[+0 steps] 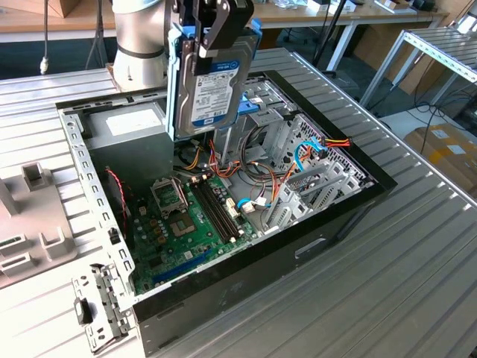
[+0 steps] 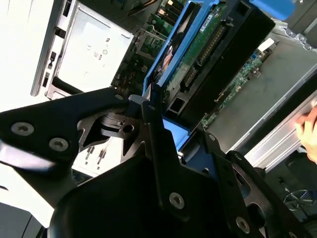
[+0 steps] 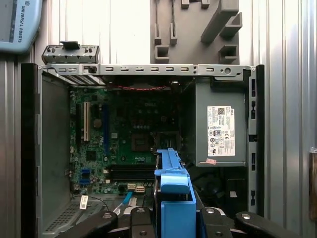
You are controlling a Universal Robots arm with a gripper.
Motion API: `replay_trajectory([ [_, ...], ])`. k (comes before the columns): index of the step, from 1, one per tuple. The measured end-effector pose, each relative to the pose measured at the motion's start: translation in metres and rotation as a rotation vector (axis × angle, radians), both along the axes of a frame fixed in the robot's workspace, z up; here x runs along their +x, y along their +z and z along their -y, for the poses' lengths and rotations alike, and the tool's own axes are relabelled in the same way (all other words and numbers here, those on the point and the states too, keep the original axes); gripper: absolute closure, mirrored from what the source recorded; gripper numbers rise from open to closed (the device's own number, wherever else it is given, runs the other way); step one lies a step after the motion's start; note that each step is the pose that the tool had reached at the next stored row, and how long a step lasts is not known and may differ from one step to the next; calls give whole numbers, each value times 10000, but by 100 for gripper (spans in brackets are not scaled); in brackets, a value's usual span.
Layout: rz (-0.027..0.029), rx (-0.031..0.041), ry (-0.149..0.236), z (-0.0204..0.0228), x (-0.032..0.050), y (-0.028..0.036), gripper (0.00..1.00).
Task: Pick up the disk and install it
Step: 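Pick up the disk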
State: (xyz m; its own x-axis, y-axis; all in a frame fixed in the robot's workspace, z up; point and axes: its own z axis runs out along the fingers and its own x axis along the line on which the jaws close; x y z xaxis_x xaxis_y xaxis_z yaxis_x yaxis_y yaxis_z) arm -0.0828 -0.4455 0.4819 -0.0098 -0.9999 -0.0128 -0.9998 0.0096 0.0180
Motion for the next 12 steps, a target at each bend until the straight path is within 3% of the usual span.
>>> replay_trajectory([
  [12,0,0,0,179,0,-4,63],
])
